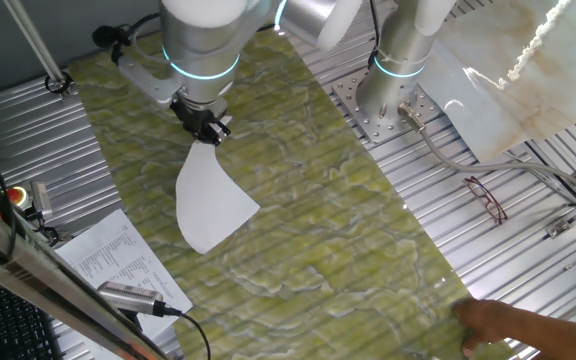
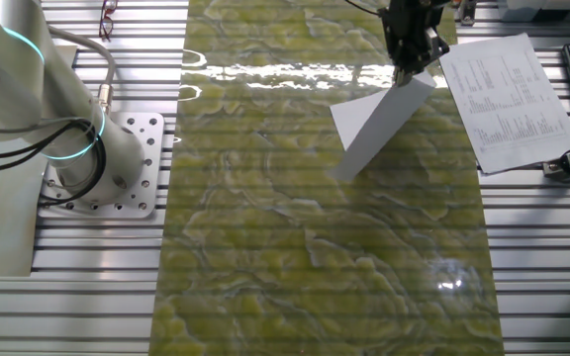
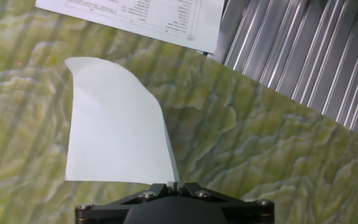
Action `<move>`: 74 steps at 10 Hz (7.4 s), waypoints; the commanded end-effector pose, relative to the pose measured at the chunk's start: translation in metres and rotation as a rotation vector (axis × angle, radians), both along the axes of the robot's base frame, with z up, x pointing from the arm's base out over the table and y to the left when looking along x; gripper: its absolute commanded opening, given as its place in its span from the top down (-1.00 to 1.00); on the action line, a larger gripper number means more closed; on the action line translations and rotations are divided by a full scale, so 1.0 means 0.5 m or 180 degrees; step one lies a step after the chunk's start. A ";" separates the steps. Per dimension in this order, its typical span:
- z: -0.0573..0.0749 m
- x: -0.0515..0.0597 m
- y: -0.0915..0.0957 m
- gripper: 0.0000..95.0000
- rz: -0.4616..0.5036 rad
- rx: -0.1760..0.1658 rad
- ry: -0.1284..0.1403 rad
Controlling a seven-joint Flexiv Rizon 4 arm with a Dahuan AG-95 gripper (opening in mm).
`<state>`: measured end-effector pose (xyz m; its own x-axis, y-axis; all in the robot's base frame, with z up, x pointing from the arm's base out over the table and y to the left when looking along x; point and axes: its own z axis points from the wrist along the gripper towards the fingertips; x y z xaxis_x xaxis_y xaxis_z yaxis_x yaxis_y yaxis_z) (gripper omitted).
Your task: Flip over and spread out the paper that is laid flat on the table
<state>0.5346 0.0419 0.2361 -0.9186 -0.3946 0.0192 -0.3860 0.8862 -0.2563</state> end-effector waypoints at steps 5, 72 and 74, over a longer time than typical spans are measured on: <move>0.009 0.013 0.029 1.00 -0.0052 0.0030 0.0004; 0.080 -0.053 0.297 1.00 -0.1492 0.1743 0.0125; 0.079 -0.047 0.304 1.00 -0.1523 0.1762 0.0135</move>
